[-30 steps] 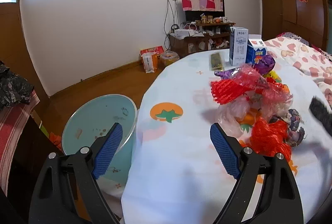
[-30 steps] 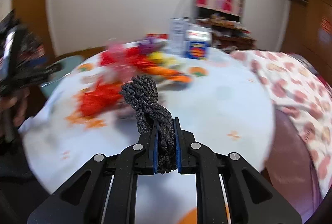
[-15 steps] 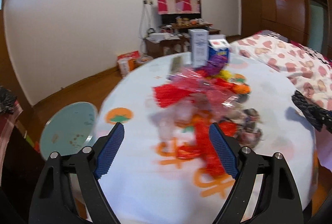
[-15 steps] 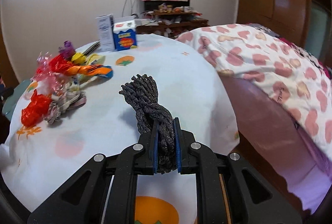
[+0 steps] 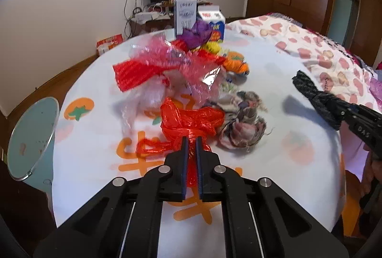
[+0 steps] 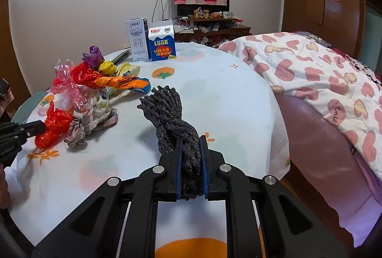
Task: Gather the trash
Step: 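Grasp red plastic bag with left gripper while right gripper lifts rope bundle, then carry red bag with left gripper over bin while right gripper brings rope alongside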
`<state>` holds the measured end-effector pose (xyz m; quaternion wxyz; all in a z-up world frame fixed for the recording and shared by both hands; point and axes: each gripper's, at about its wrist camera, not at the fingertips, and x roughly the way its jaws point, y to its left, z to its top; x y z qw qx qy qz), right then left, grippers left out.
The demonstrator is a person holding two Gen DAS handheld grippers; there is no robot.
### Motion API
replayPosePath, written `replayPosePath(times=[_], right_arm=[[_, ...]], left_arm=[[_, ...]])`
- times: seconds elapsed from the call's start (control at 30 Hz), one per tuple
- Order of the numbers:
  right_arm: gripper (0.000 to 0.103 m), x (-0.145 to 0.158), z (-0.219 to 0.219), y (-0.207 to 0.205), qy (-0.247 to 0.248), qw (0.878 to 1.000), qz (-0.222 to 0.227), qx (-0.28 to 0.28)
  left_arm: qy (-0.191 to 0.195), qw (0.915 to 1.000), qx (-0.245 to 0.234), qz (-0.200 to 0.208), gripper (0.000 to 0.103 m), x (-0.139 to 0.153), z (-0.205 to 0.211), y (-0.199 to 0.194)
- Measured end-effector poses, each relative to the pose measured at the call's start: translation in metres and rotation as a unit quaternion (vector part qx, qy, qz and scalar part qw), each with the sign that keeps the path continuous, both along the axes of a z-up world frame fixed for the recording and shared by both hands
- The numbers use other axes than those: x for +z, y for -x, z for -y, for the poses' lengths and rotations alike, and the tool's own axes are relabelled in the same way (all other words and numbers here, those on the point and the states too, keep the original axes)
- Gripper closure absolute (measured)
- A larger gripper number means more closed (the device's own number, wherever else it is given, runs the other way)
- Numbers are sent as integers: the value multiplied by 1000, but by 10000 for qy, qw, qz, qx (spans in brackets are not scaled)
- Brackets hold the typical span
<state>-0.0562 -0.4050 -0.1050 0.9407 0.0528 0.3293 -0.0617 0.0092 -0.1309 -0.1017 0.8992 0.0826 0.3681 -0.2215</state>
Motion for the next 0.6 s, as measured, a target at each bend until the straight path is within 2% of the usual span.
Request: replayPosePath(times=[0.3, 0.6], right_arm=[[89, 10, -11, -4, 37, 9999, 71, 131], [89, 30, -31, -17, 11, 9989, 270, 379]], left_arm=[[-125, 9971, 36, 753, 98, 35, -16, 20], [-115, 9931, 418, 1088, 99, 65, -46, 14]])
